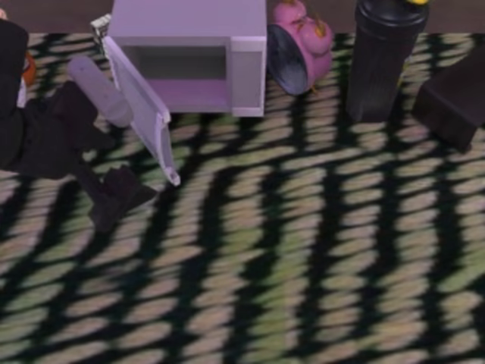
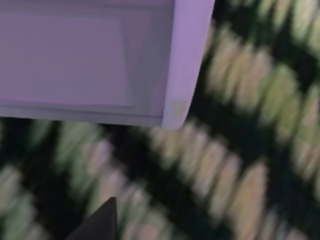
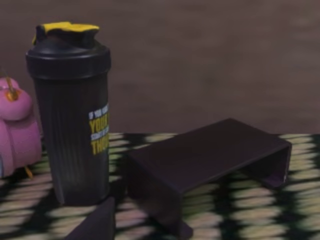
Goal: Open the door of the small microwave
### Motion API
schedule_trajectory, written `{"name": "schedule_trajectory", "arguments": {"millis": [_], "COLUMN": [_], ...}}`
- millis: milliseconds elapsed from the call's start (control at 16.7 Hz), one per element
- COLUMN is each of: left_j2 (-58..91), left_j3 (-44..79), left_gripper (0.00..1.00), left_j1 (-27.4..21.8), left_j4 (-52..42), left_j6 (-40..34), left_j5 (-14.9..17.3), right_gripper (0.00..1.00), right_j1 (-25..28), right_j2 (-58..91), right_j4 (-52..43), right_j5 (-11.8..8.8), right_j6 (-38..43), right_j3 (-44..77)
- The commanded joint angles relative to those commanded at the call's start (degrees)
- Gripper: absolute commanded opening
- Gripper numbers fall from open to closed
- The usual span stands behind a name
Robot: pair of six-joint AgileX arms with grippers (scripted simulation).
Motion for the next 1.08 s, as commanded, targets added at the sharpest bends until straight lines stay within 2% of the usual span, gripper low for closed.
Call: {"name": "schedule_trajectory", "arguments": {"millis": [180,420,600,1080], "left_j2": [2.81,11.07,18.50,35.54], "left_j3": [3.46,16.47,31.26,70.91], "left_gripper": [1.00,1.00,1.00,1.00], "left_j1": [-1.09,-4.45,-7.80,-16.97], "left_j4": [-3.54,-14.58,-25.28,-54.04], "left_j6": [-3.63,-16.72,-31.55,-78.48], "left_j5": [-1.86,-7.82,-13.96,-32.64], "right_gripper": [1.00,1.00,1.00,1.00], "right_j1": [0.00,0.00,0.00,0.00], "right_j2": [0.00,0.00,0.00,0.00], "right_j4": [0.00,0.00,0.00,0.00], "right_j5": [0.00,0.00,0.00,0.00], "right_j6": [0.00,0.00,0.00,0.00], "right_j3": [0.00,0.00,0.00,0.00]}}
